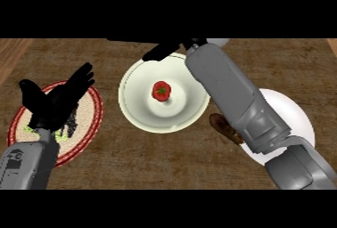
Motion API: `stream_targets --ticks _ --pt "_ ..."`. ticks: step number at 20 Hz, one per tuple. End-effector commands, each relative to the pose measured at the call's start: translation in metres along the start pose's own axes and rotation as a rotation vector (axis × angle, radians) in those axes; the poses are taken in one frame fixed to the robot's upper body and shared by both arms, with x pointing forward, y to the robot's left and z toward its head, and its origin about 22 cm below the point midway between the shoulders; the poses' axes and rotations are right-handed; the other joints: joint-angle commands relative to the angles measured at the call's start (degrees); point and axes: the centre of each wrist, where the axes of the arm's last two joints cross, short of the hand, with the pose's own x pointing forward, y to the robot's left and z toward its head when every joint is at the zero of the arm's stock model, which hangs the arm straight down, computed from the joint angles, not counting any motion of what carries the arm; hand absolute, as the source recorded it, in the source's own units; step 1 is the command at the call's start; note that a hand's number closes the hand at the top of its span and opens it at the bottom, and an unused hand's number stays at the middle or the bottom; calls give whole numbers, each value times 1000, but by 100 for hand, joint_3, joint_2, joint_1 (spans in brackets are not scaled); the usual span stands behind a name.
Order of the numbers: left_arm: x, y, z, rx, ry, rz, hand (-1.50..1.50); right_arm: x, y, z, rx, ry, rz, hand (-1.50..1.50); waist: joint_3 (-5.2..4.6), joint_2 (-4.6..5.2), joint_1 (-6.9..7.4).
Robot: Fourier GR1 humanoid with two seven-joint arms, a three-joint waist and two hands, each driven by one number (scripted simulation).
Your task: Pick the bell pepper from the plate and place it in the bowl
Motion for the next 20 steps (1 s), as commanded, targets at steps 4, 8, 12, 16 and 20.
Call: stream_targets --ticks 4,8,12,16,20 --pt "-9 0 12 30 23 18 0 -37 -78 -2 -42 -66 -18 -150 7 -77 -293" --pt "-12 14 12 70 39 21 0 -58 -102 10 57 -229 -38 -150 9 -135 -485" --pt "-27 16 30 87 44 21 0 -65 -135 23 81 -292 -55 -150 7 -178 -549" --pt "-19 25 31 118 56 24 0 -65 -185 40 219 -375 -185 -150 9 -236 -712" --pt "-15 30 32 113 62 28 0 -102 -207 73 284 -398 -335 -150 12 -240 -771"
